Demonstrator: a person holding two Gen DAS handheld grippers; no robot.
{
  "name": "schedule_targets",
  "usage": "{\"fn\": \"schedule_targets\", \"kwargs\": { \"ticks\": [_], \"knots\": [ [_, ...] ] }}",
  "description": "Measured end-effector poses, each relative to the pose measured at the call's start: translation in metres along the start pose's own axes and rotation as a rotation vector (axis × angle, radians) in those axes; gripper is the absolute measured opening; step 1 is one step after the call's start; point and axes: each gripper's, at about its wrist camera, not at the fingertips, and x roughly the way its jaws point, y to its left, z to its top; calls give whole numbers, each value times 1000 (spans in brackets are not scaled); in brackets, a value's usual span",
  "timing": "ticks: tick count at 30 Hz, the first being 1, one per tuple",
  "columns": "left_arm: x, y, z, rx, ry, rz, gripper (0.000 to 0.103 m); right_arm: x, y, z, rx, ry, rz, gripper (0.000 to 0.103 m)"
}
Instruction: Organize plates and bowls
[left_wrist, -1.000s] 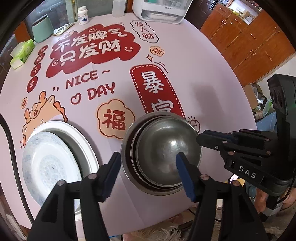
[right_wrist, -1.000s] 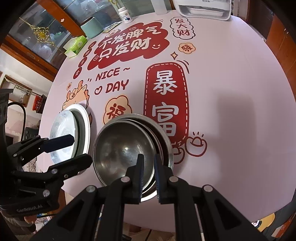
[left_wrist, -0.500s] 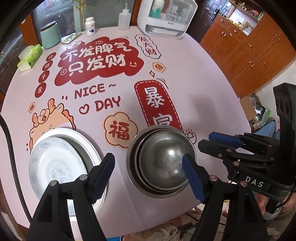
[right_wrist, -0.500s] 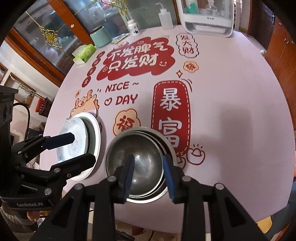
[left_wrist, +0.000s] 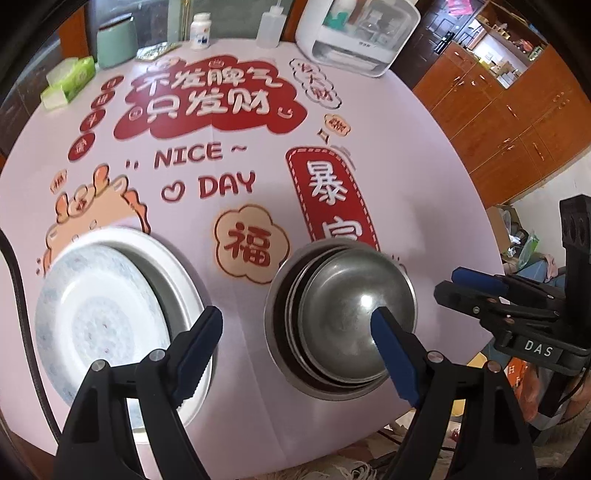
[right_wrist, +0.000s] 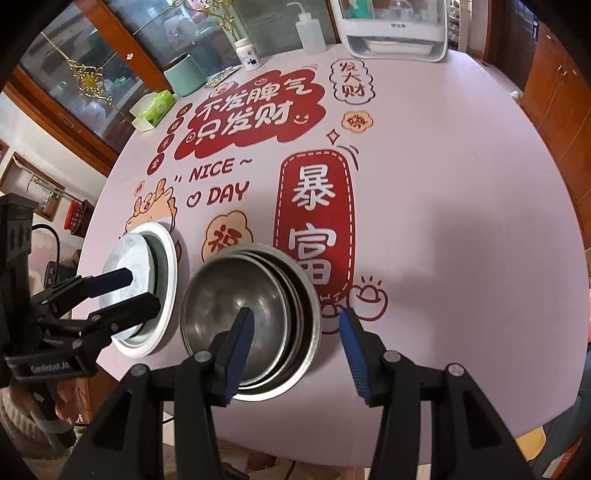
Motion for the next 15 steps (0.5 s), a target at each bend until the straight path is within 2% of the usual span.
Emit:
{"fn": "schedule_targets", "kwargs": {
  "ticks": [5,9,15],
  "knots": [
    [8,6,-8,-4,29,-17,81,6,-4,-8,-16,24,29,56],
    [24,11,-14,-51,77,-78,82,19,-10,-9,6,57,51,56],
    [47,15,-20,-106,128,-132,82,41,-16,-9,23,110,83,56]
  ]
}}
